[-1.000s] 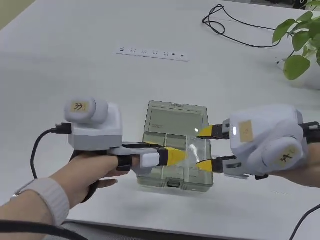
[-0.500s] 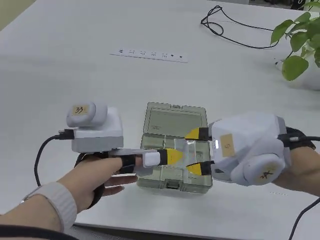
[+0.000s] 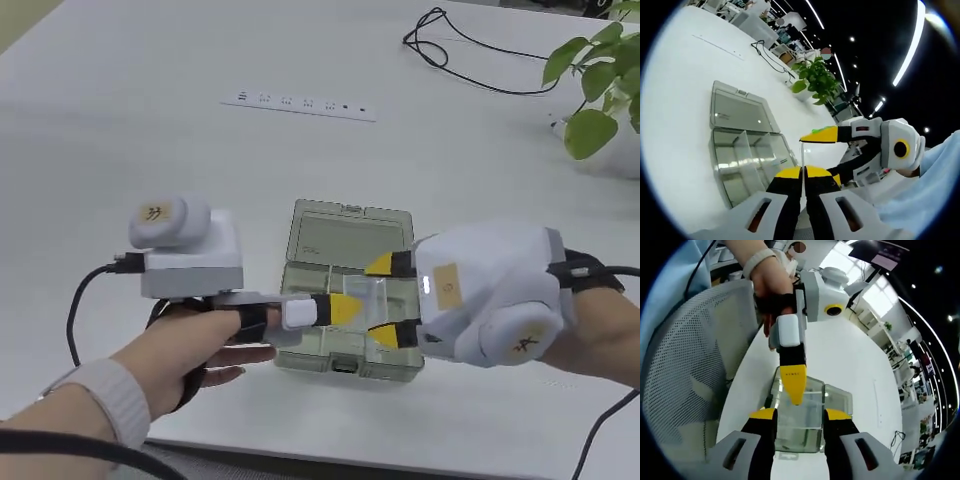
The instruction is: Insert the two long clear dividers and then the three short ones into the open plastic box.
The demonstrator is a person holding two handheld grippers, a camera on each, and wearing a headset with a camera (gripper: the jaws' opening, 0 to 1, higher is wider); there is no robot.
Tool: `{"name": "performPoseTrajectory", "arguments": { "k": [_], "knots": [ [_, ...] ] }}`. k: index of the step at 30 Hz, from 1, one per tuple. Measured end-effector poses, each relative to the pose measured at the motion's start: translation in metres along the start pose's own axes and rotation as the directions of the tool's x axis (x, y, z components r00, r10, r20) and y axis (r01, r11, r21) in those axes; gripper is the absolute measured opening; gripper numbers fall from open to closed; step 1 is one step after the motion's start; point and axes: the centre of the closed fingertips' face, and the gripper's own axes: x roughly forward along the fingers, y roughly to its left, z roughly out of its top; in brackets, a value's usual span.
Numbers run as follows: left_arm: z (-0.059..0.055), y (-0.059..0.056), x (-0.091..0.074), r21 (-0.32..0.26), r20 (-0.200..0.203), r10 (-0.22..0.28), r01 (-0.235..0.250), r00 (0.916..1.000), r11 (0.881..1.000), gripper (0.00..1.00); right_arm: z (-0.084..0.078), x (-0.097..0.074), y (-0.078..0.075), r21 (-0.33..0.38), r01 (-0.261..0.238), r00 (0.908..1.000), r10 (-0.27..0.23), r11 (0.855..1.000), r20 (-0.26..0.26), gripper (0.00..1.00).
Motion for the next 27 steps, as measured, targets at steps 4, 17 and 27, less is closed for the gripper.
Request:
{"name": "performPoseTrajectory", "arguments": {
  "k": [4, 17, 27],
  "knots": [
    [0.000, 0.000, -0.003, 0.108, -0.022, 0.000, 0.002, 0.9998, 0.994, 0.00, 0.007, -0.008, -0.009, 0.130, -0.022, 0.9984, 0.015, 0.991, 0.055, 0.44],
    [-0.017, -0.017, -0.015, 0.465, -0.139, -0.115, 0.167, 0.9836, 0.869, 0.00, 0.014, -0.029, -0.005, 0.289, -0.290, 0.9562, 0.263, 0.913, 0.128, 0.19],
    [-0.028, -0.019, -0.016, 0.586, -0.184, -0.129, 0.214, 0.9743, 0.781, 0.00, 0.020, -0.026, 0.017, 0.305, -0.439, 0.8984, 0.421, 0.845, 0.125, 0.09]
  ]
}}
